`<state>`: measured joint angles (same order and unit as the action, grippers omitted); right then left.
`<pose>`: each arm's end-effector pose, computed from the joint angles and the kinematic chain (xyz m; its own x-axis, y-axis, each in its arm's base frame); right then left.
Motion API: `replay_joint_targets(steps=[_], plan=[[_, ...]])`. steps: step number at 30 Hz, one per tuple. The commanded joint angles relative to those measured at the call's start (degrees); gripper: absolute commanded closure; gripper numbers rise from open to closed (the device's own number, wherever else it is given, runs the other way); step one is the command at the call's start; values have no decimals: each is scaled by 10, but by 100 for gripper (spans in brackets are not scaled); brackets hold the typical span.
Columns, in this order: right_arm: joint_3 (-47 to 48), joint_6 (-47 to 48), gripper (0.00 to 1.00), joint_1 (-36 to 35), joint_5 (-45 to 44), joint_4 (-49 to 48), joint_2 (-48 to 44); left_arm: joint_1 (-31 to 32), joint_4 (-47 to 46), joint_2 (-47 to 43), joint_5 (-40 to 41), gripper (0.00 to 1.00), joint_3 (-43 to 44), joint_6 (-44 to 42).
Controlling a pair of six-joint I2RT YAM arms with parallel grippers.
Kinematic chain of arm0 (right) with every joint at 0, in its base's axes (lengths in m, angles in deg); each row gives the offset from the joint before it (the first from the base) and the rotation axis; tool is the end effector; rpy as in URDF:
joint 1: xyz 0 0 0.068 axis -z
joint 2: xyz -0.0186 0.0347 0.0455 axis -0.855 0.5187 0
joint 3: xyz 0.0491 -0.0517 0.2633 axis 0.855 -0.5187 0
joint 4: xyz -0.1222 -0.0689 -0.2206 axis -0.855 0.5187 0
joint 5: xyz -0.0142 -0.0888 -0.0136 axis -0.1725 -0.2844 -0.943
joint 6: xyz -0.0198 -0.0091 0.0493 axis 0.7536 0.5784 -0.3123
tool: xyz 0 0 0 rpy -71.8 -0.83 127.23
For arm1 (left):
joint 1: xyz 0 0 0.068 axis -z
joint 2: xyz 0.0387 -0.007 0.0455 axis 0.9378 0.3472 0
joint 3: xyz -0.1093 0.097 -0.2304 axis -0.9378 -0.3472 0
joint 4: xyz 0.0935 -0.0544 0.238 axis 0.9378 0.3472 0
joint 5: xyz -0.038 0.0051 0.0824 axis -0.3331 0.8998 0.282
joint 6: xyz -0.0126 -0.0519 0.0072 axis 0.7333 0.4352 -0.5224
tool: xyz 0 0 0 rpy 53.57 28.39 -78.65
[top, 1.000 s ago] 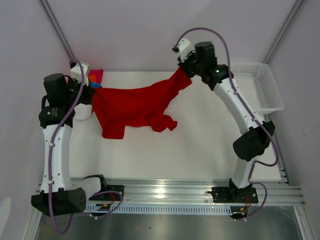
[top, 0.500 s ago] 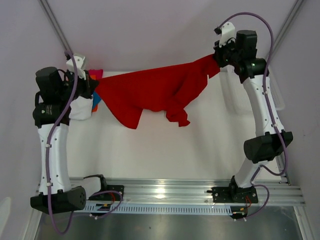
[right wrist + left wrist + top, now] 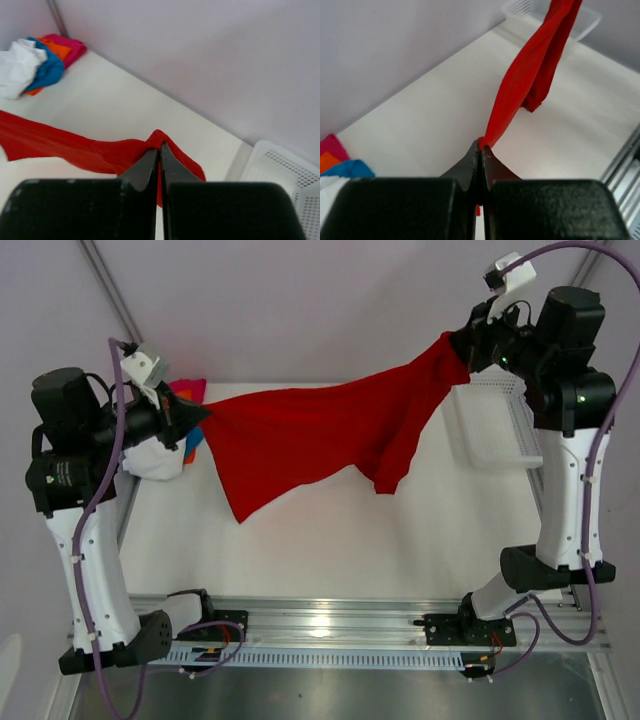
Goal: Fold and stack the t-shirts
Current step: Flatten the tshirt out
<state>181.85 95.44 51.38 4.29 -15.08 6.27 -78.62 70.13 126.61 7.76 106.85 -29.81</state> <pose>0.2701 0.0497 0.5716 -0.0276 -0.2139 -0.9765 -0.5430 0.8234 -0.1650 0.1665 -0.0011 0.5229 -0.1049 0.1570 -0.9820 0.6680 0.7426 0.0474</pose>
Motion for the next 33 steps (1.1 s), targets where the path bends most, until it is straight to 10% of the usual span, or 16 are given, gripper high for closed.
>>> replay_joint_targets(steps=[1, 13, 33], plan=[[25, -45, 100, 3, 70, 32, -57, -5, 138, -31, -119, 100, 88, -61], [53, -90, 100, 4, 36, 68, -148, -5, 295, -38, -140, 99, 282, -64], [27, 114, 100, -65, -261, -75, 416, 55, 40, 416, 292, 100, 145, -134]])
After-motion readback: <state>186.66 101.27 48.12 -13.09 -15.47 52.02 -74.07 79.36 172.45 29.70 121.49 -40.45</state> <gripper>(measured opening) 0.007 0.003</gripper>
